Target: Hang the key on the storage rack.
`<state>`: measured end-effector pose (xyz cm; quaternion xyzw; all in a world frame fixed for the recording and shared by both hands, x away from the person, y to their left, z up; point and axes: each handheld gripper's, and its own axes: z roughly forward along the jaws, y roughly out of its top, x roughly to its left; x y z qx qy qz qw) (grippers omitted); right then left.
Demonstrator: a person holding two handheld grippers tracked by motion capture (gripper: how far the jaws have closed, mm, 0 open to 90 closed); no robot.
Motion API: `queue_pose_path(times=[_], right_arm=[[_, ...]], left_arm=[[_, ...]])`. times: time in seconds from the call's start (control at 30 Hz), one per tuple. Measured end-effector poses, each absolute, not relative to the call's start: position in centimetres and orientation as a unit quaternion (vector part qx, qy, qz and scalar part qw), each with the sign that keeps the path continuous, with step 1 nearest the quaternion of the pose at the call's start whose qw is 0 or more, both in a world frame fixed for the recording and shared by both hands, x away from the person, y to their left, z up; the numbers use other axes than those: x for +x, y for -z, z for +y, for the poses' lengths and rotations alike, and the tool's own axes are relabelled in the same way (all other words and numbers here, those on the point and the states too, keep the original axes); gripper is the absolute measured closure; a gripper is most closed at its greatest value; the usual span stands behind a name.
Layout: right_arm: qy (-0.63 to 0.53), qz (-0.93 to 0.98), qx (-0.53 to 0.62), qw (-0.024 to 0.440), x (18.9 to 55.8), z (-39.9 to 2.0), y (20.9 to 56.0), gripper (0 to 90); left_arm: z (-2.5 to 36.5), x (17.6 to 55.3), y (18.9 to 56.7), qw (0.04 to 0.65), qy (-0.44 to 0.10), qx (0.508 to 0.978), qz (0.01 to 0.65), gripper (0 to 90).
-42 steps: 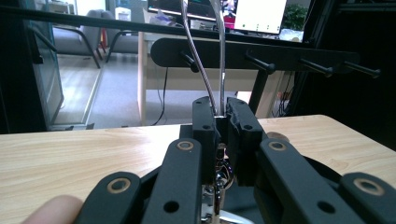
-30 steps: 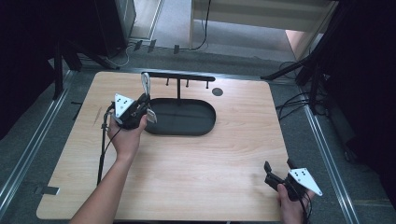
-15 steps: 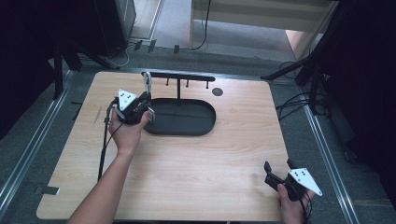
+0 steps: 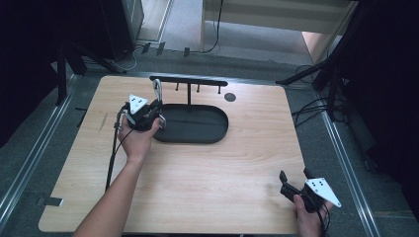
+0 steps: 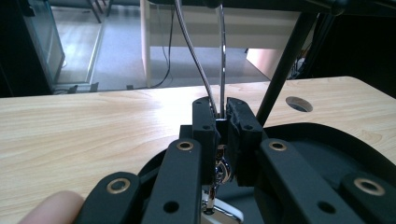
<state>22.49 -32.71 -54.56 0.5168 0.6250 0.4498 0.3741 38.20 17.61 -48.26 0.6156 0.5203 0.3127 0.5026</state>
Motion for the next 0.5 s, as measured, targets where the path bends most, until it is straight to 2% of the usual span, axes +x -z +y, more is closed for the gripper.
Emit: queue_pose_path(times=[0.33,0.5], right_arm=[[-0.449,0.625,0.516,0.375,22.49,-32.69,54.56,13.1],[-0.449,0.625,0.516,0.375,22.49,-32.68,54.56,13.1]], left_arm=[[18.00,38.45,48.37,0.515,-0.287,0.608,0.532,81.9],[18.55,38.36,48.23,0.532,-0.274,0.603,0.528,71.7]])
